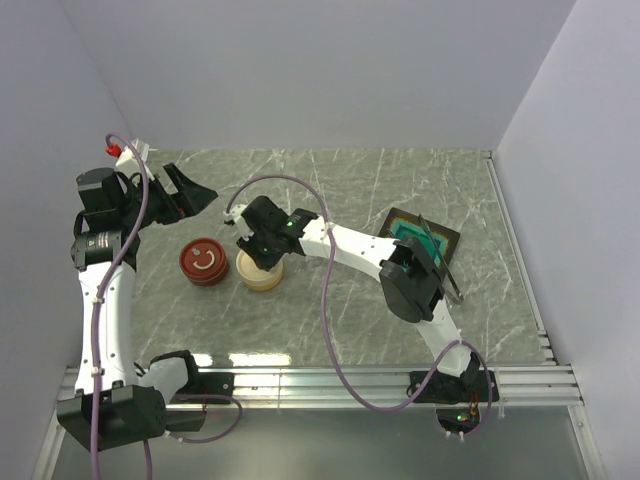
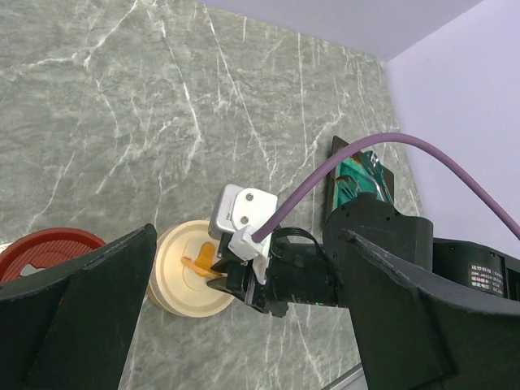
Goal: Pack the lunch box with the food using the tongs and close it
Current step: Move the lunch box
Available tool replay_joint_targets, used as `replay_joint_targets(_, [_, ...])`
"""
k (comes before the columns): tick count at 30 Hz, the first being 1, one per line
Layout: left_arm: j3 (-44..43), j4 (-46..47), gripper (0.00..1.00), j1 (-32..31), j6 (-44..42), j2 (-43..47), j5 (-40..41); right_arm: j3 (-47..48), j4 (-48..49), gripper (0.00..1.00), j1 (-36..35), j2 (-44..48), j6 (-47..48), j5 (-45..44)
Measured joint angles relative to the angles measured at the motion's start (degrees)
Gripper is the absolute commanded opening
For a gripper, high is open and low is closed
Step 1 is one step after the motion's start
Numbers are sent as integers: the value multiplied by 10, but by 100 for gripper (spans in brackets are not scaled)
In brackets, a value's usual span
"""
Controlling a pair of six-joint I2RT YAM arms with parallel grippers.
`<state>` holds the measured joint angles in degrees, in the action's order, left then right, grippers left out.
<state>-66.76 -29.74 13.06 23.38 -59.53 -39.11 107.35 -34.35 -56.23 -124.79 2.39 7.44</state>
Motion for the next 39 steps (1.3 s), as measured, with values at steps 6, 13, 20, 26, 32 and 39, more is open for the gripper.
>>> replay_joint_targets(6, [0,0,100,0,1,-1,-1,0,-4,37,0,0,0,8])
replay_joint_targets(13, [0,0,99,0,1,-2,-2,0,-9,56,-2,3,-3,27])
replay_joint_targets(20, [0,0,99,0,0,-3,-3,0,-11,81,-2,28,-4,43])
replay_joint_targets(26, [-10,-9,99,1,-7,-10,-5,-2,-14,77,-2,74,-4,49])
replay_joint_targets(32, [-24,-18,99,3,-17,-15,-5,-10,-8,33,3,124,-10,43])
replay_joint_targets(39, [-32,-25,99,5,-21,-15,-1,-3,-9,24,8,89,-13,7])
